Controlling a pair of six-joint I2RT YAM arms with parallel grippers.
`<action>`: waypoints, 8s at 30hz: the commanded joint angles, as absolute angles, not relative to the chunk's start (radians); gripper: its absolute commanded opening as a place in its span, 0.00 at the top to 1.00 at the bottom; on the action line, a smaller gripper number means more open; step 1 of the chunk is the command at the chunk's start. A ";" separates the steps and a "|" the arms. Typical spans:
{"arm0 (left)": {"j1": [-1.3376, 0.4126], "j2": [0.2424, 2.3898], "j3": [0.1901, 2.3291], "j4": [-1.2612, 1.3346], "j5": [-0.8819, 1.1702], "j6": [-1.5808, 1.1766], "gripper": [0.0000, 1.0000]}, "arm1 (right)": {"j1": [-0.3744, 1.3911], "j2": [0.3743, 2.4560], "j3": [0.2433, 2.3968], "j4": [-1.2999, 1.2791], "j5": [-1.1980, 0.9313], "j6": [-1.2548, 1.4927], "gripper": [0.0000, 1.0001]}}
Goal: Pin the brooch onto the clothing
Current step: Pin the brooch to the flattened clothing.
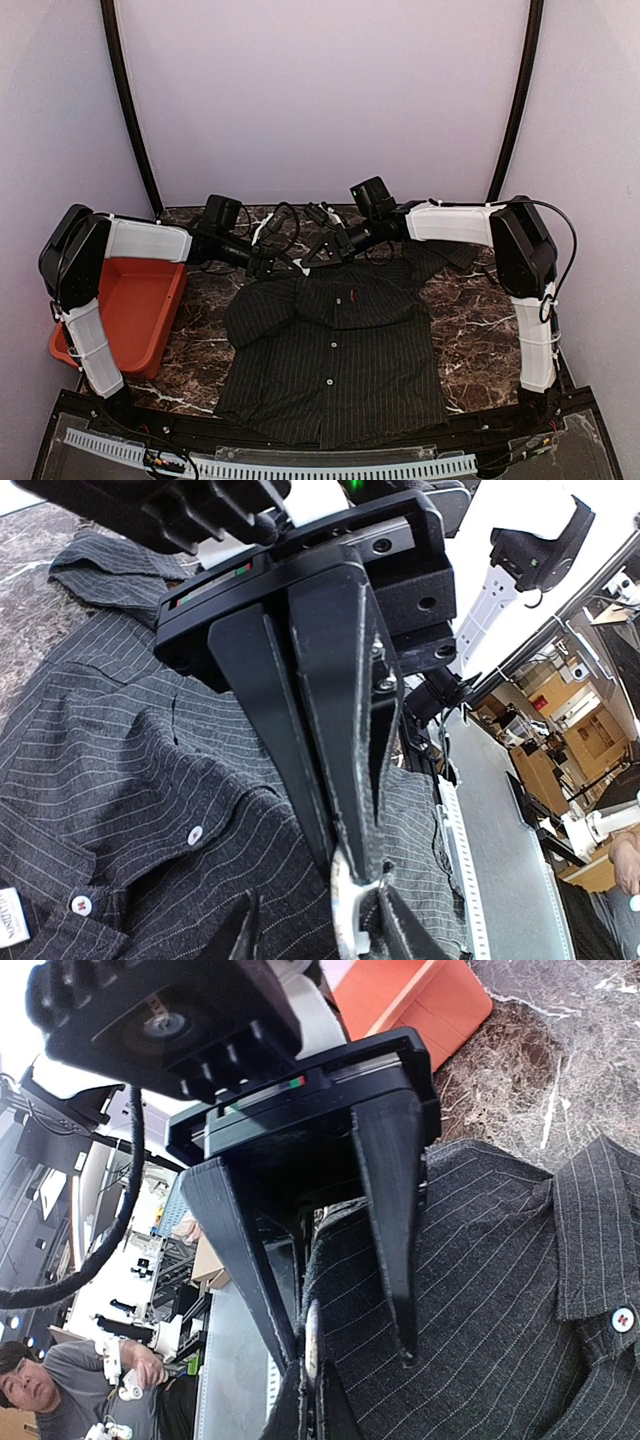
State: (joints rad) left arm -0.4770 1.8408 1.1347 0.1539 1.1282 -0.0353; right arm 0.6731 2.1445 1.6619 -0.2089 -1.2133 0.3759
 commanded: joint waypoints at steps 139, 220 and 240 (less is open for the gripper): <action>-0.640 1.881 1.198 0.040 1.111 -0.074 0.43 | 0.646 2.021 1.635 -0.796 -1.239 0.195 1.00; -0.648 1.928 1.098 0.482 1.305 -0.413 0.70 | 0.640 1.983 1.583 -0.726 -1.272 0.207 1.00; -0.649 1.926 1.109 0.408 1.301 -0.355 0.68 | 0.630 1.974 1.563 -0.706 -1.287 0.212 1.00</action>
State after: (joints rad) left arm -0.6445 1.9282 1.1099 0.4530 1.2964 -0.3927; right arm 0.6403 2.0174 1.5719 -0.7319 -1.2438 0.2054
